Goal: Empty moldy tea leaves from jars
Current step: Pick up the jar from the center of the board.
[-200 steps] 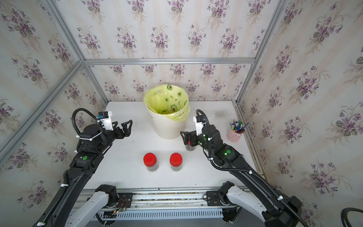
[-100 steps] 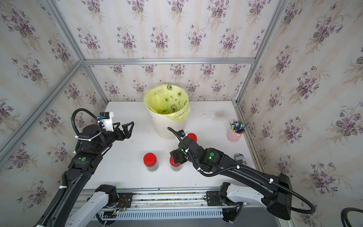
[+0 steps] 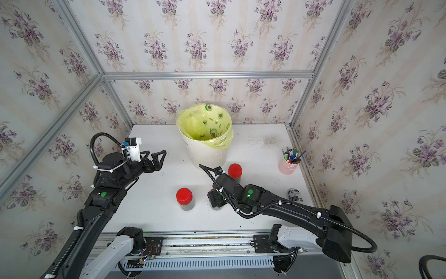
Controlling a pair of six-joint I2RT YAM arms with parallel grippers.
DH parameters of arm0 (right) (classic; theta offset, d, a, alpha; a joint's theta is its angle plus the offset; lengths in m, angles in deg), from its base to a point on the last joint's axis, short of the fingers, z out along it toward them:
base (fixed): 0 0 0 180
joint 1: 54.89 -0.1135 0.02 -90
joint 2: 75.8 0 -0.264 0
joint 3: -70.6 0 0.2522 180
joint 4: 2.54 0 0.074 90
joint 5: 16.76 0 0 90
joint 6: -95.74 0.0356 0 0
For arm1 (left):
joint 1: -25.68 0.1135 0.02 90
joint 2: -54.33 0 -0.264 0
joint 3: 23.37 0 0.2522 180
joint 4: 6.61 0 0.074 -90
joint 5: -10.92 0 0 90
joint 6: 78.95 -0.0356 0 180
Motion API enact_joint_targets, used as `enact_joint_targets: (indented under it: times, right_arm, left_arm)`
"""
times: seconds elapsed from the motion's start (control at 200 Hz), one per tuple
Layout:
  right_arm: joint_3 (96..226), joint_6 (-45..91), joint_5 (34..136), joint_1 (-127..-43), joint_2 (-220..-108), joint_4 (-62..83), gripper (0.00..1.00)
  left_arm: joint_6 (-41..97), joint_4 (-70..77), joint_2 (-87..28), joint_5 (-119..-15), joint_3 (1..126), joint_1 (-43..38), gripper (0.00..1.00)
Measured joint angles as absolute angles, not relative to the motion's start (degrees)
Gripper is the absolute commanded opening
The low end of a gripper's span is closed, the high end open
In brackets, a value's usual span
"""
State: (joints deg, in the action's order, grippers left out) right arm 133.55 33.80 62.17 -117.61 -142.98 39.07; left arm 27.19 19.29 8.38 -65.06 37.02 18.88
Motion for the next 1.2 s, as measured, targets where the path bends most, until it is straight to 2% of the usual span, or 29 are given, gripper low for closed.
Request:
enact_joint_targets:
  times: [0.38, 0.64, 0.854, 1.199]
  right_arm:
    - [131.91, 36.18, 62.28, -117.96, -147.81, 37.48, 0.87]
    - [131.34, 36.4, 62.13, -118.09, -150.02, 35.64, 0.84]
    - [131.26, 36.4, 61.67, -118.09, -151.15, 35.01, 0.79]
    - [131.52, 36.38, 60.16, -118.09, -152.05, 34.64, 0.65]
  left_arm:
    - [27.67, 19.38, 7.37, -64.86, 37.3, 18.88, 1.0]
    - [27.87, 19.38, 7.31, -64.84, 37.3, 18.9, 1.0]
    - [28.08, 19.38, 6.94, -64.31, 37.3, 18.9, 1.0]
    - [28.24, 19.35, 6.85, -62.87, 37.3, 18.9, 1.0]
